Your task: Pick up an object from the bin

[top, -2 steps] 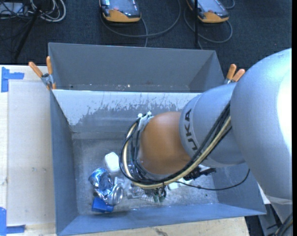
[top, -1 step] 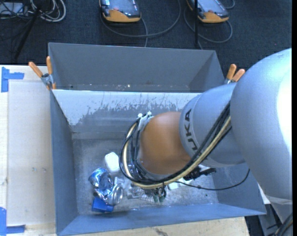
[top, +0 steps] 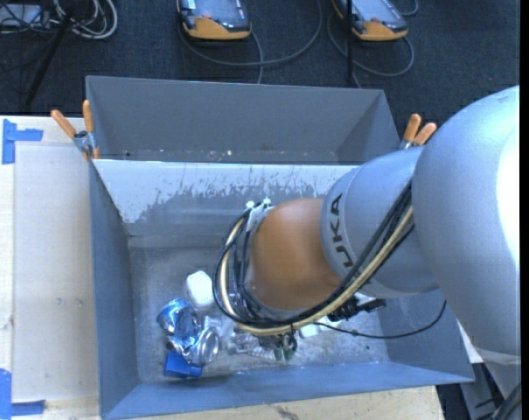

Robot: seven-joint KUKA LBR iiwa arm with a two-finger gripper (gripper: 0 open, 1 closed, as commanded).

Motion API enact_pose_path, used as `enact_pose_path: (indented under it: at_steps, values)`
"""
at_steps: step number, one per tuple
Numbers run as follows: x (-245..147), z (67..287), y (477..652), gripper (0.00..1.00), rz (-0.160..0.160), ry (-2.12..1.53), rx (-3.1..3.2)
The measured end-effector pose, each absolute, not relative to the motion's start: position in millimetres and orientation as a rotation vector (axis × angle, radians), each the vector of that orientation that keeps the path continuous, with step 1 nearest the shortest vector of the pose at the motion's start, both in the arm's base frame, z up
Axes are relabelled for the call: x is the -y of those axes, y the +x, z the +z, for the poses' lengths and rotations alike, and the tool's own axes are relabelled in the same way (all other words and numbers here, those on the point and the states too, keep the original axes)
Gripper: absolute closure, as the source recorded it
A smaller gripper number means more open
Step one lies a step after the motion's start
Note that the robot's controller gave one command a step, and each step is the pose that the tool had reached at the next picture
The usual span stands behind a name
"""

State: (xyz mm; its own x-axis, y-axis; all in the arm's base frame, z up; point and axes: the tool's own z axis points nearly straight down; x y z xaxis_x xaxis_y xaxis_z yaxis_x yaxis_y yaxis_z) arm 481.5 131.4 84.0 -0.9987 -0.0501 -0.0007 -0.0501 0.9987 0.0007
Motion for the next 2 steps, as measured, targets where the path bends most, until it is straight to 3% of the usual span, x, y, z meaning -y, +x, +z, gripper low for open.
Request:
enact_pose_path:
  at_steps: [2]
  values:
    - [-131.2,96.0,481.4,1.00,0.000,-0.076,-3.141]
